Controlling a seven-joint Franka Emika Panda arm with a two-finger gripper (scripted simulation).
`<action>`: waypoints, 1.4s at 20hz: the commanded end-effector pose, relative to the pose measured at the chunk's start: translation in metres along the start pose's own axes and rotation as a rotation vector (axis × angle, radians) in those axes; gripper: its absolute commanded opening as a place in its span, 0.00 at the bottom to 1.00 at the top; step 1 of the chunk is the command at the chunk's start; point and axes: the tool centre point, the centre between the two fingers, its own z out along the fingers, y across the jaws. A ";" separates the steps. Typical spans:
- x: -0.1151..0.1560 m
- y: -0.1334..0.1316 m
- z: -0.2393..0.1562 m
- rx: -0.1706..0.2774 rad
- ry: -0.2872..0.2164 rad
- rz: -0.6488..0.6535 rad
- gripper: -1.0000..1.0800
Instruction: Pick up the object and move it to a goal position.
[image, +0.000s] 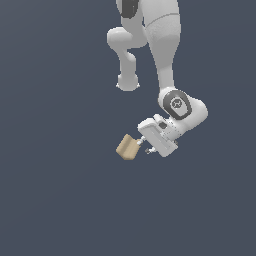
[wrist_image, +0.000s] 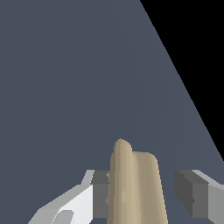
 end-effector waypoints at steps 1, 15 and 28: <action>-0.011 -0.007 0.012 -0.005 -0.016 -0.010 0.62; -0.024 -0.009 0.030 -0.015 -0.051 0.002 0.62; -0.026 -0.008 0.059 -0.015 -0.053 0.005 0.62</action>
